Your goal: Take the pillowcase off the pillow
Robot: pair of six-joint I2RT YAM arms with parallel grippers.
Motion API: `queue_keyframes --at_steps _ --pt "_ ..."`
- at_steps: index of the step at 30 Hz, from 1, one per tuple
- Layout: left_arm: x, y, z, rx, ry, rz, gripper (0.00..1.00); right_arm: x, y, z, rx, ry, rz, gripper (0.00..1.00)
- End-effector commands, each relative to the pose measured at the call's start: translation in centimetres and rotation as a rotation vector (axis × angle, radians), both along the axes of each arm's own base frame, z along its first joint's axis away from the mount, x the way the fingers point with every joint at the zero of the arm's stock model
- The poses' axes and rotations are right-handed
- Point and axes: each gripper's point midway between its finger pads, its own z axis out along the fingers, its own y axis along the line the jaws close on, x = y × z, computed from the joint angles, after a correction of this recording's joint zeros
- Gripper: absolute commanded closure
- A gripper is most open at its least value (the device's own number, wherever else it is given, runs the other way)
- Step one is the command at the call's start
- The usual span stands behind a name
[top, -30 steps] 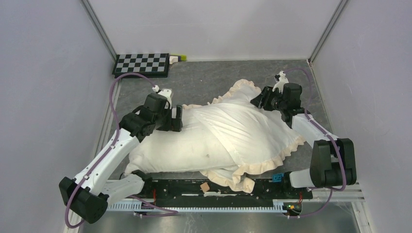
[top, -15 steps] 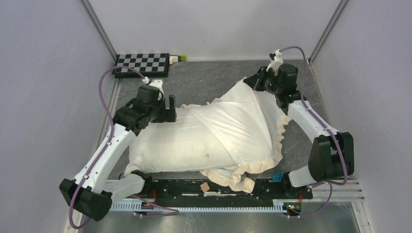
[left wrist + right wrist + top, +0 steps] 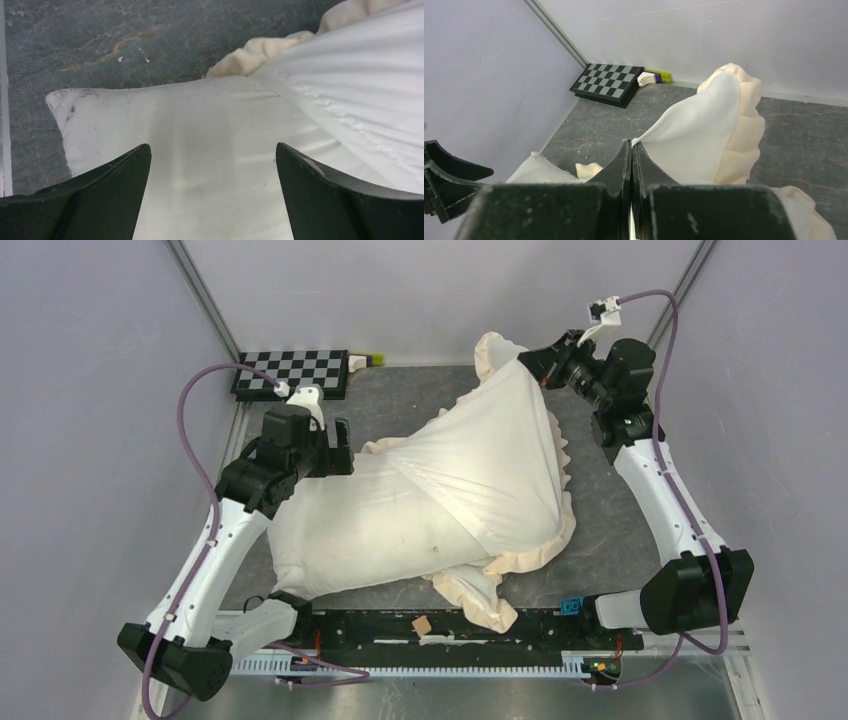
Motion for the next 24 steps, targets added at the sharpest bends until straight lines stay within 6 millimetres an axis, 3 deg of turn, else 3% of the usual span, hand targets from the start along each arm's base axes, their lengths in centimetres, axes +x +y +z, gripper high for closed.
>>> queue_keyframes --at_steps 1,6,12,15,17,18,21,22,24 --pt "0.7 -1.1 -2.8 0.058 0.044 -0.125 0.0 -1.4 -1.9 3.9 -0.007 -0.167 -0.054 1.0" --pt "-1.6 -7.7 -6.2 -0.147 0.239 -0.449 0.0 -1.5 -1.9 3.7 -0.011 -0.167 -0.04 1.0" --pt "-3.5 -8.7 -10.1 -0.168 0.378 -0.543 0.0 -1.3 -1.3 2.8 0.01 -0.146 -0.005 1.0" --pt "-3.6 -7.9 -12.0 -0.126 0.445 -0.494 0.03 -1.1 -1.4 2.1 0.009 -0.132 -0.011 1.0" --pt "-3.8 -7.9 -13.1 -0.119 0.495 -0.493 0.2 -1.0 -1.5 1.6 0.01 -0.121 -0.017 1.0" --pt "-4.0 -7.8 -13.5 -0.117 0.517 -0.492 0.34 -0.8 -1.6 1.3 0.011 -0.113 -0.024 1.0" --pt "-2.8 -6.2 -14.2 -0.048 0.539 -0.382 0.89 0.0 -3.0 0.1 0.007 -0.067 -0.087 1.0" --pt "-2.2 -5.3 -13.9 -0.016 0.52 -0.33 0.97 0.3 -3.6 -0.5 0.006 -0.049 -0.115 1.0" --pt "-0.8 -3.5 -12.1 0.025 0.426 -0.237 0.98 0.8 -5.5 -1.8 0.006 -0.012 -0.179 1.0"
